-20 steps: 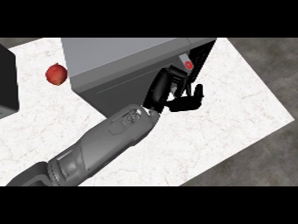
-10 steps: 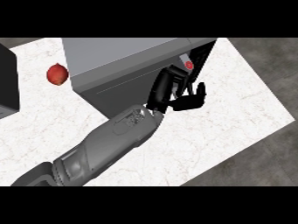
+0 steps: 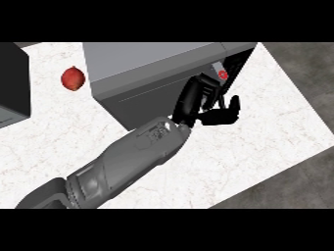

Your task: Pick up the milk, place it into the microwave and close the microwave

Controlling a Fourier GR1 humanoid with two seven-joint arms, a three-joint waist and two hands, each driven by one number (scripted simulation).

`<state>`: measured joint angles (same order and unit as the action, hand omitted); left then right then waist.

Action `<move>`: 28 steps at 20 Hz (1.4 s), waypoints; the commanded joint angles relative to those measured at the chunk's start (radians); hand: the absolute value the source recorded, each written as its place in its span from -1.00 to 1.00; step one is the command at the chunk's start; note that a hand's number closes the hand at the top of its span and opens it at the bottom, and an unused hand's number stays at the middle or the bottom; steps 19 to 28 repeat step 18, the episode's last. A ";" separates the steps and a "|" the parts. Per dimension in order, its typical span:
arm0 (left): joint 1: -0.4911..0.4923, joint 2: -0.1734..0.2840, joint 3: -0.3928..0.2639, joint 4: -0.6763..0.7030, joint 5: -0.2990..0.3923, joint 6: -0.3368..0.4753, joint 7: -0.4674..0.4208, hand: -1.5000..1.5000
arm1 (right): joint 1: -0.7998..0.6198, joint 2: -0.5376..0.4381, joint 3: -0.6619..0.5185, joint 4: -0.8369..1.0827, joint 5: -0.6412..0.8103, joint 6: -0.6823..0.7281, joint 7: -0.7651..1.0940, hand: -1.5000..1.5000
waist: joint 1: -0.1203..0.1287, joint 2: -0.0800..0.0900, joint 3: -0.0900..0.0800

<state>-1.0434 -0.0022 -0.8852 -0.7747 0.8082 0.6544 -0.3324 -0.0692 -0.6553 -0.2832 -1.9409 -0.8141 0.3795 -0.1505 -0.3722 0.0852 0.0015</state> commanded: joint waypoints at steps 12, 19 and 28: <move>0.002 0.105 0.039 0.179 0.093 -0.054 -0.021 -1.00 | 0.033 -0.036 -0.098 -0.043 -0.048 -0.042 0.031 -1.00 | 0.105 0.004 -0.007; -0.002 0.105 0.022 0.187 0.120 -0.085 -0.033 -1.00 | 0.059 -0.031 -0.107 -0.069 -0.076 -0.046 0.046 -1.00 | 0.122 0.000 -0.004; -0.002 0.105 0.022 0.187 0.120 -0.085 -0.033 -1.00 | 0.059 -0.031 -0.107 -0.069 -0.076 -0.046 0.046 -1.00 | 0.122 0.000 -0.004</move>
